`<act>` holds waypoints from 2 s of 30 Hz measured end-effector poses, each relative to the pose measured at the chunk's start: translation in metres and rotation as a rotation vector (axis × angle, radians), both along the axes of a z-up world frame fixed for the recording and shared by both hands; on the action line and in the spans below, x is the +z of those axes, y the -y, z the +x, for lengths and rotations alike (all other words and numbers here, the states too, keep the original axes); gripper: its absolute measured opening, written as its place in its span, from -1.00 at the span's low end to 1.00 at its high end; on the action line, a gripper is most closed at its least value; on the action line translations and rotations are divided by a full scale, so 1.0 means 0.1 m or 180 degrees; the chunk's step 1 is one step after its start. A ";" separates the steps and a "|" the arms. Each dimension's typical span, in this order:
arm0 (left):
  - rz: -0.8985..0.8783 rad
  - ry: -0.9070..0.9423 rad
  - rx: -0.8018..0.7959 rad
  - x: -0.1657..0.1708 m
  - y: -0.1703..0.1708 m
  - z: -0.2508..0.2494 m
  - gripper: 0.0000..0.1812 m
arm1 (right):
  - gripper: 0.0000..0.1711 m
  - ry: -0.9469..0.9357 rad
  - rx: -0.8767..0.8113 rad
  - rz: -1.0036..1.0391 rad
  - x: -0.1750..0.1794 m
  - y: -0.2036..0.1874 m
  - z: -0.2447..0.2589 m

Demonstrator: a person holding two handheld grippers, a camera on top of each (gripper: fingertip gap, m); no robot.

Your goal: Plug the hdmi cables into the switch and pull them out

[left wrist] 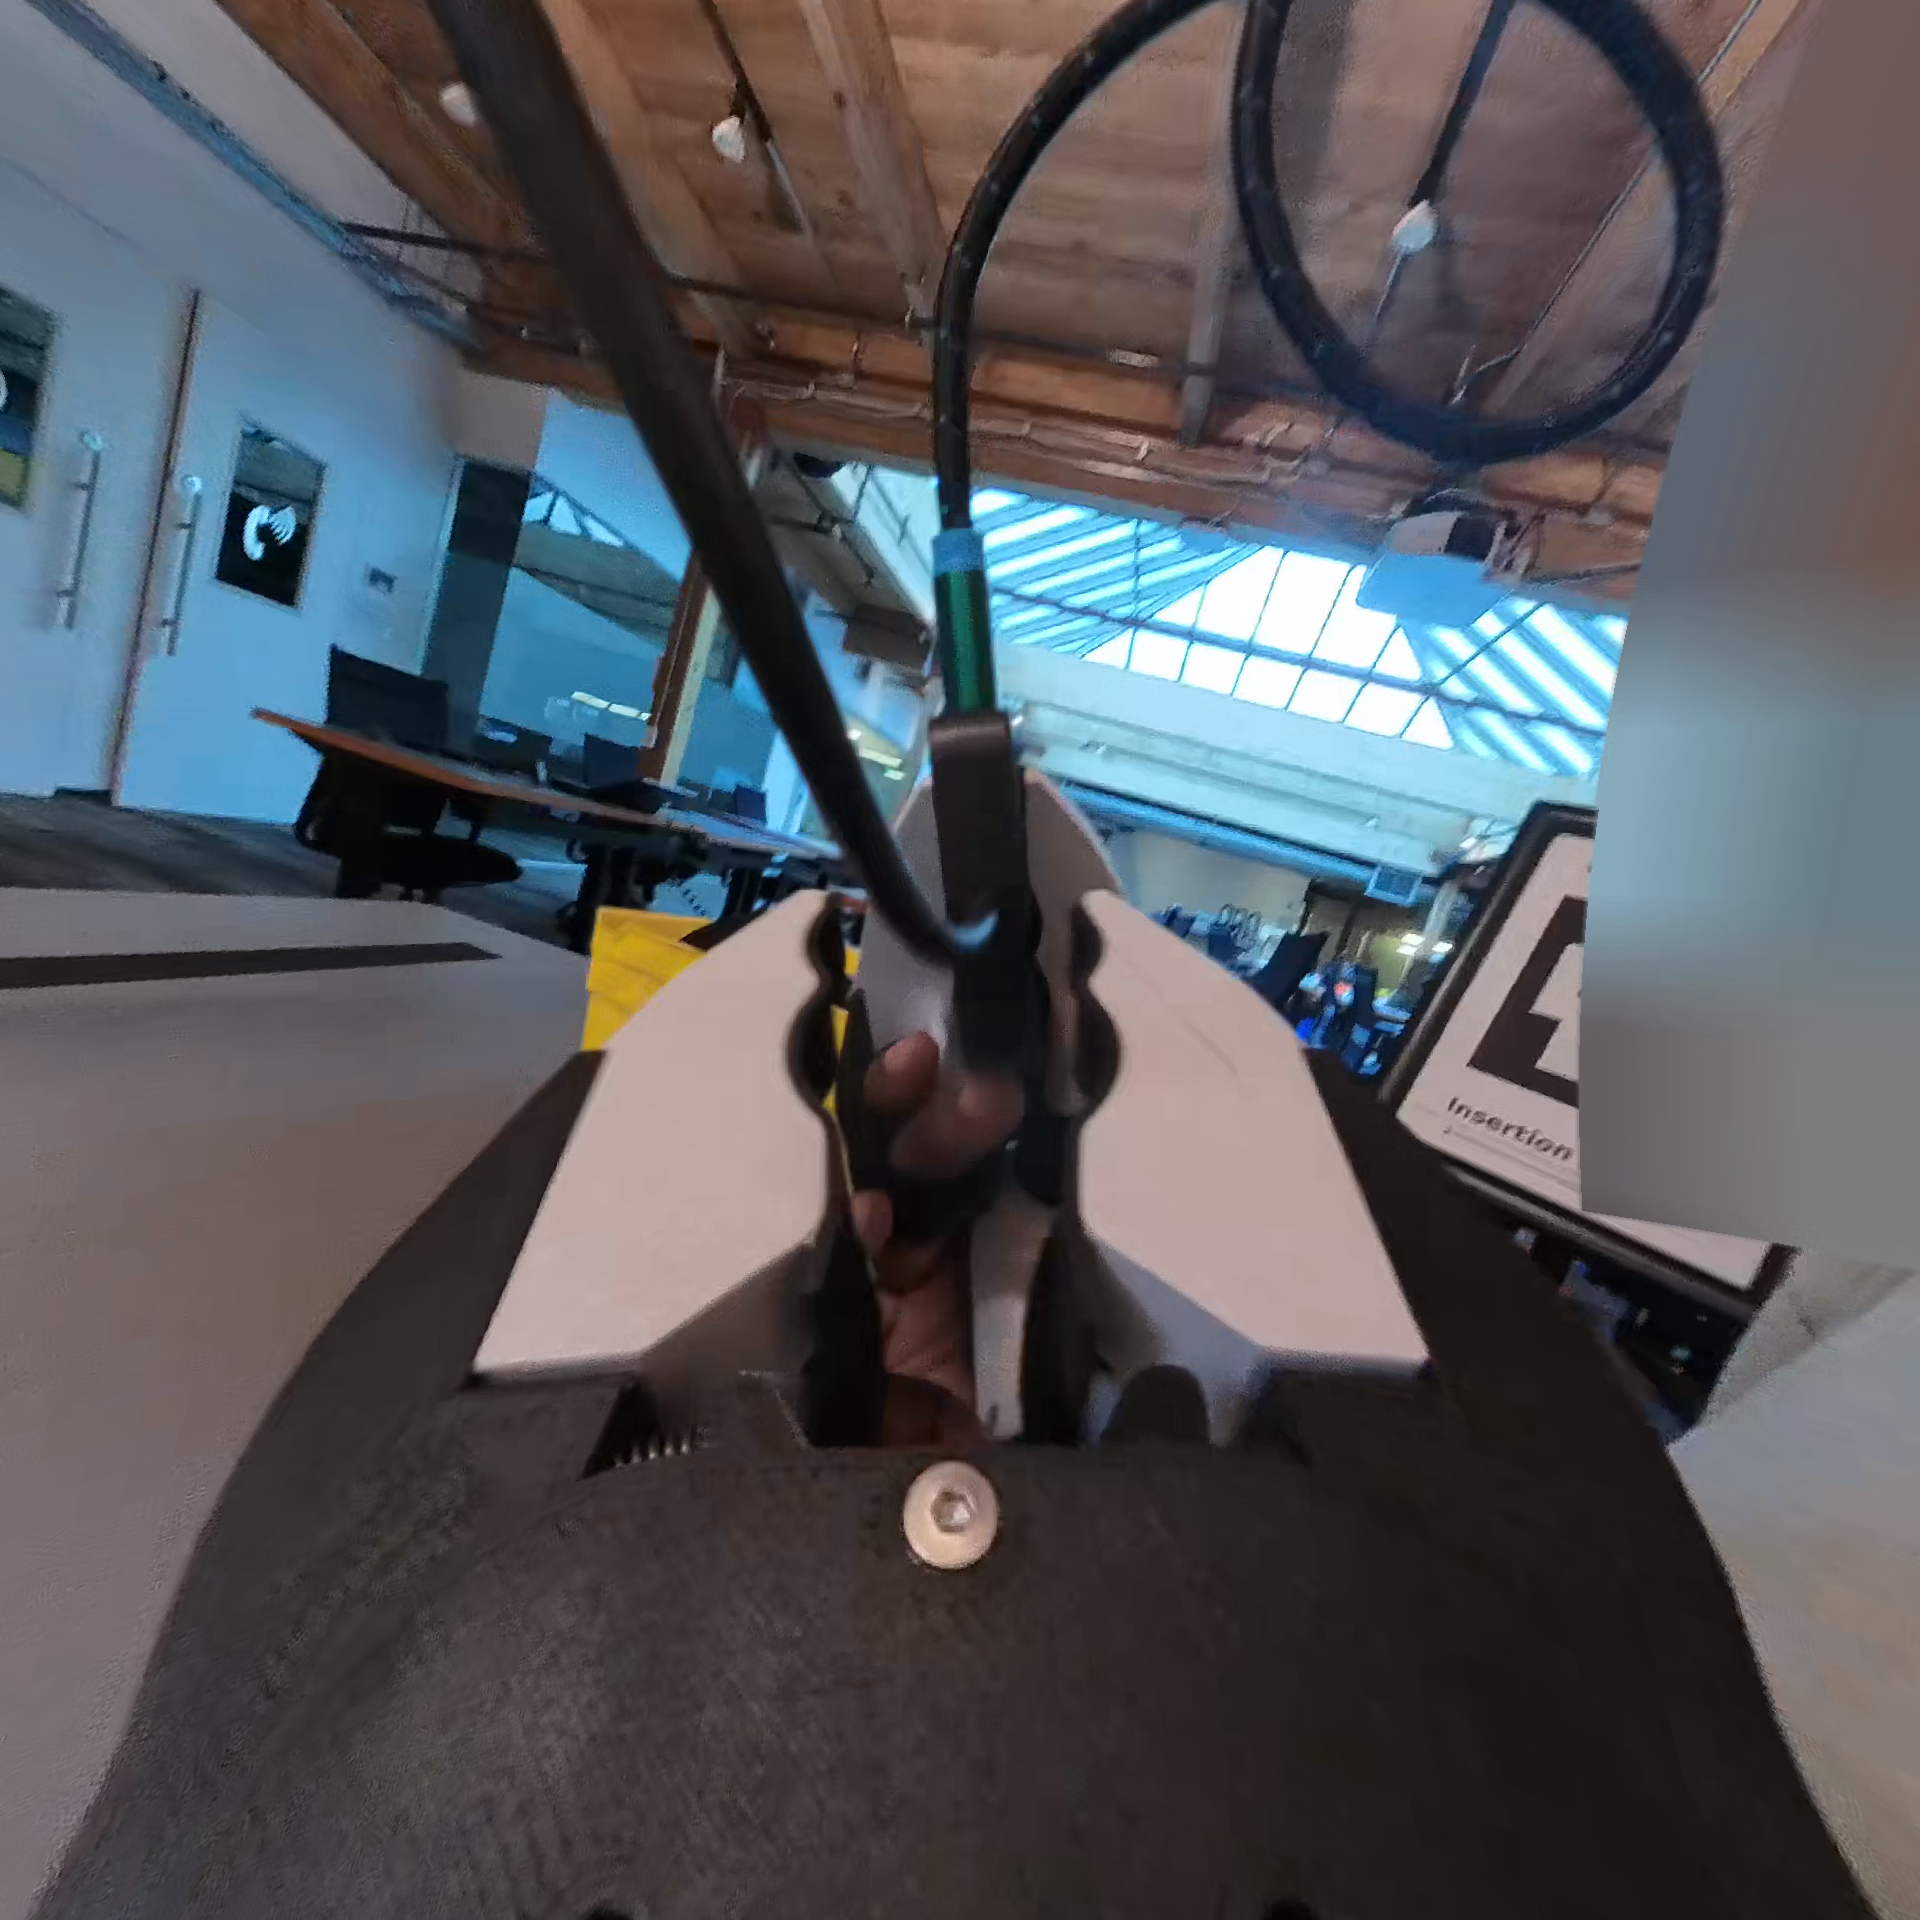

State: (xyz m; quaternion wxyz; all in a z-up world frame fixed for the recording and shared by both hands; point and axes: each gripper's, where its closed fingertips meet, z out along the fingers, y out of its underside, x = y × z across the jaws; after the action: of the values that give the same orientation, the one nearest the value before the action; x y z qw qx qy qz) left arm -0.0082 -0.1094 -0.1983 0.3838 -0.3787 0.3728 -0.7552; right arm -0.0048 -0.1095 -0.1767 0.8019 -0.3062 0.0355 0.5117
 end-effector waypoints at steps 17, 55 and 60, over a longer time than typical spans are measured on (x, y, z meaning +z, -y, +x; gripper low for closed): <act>0.2168 -0.0396 0.1641 -0.26 -0.25 -0.02 -0.85 | -0.61 0.1793 -0.1874 -0.0588 -0.09 -0.19 0.15; 0.2253 -0.0479 0.2533 -0.11 -1.09 -0.41 -0.84 | -0.76 0.1992 -0.2755 -0.0279 0.54 0.89 0.93; 0.1901 -0.0360 0.2391 -0.11 -1.10 -0.45 -0.84 | -0.76 0.2300 -0.3394 -0.1807 0.25 1.15 1.62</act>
State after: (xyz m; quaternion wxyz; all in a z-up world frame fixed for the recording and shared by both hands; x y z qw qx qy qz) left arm -0.0531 0.0010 -0.2094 0.7011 -0.4009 0.4311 -0.4024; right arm 0.1576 -0.2248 -0.1514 0.7941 -0.5953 0.0444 -0.1140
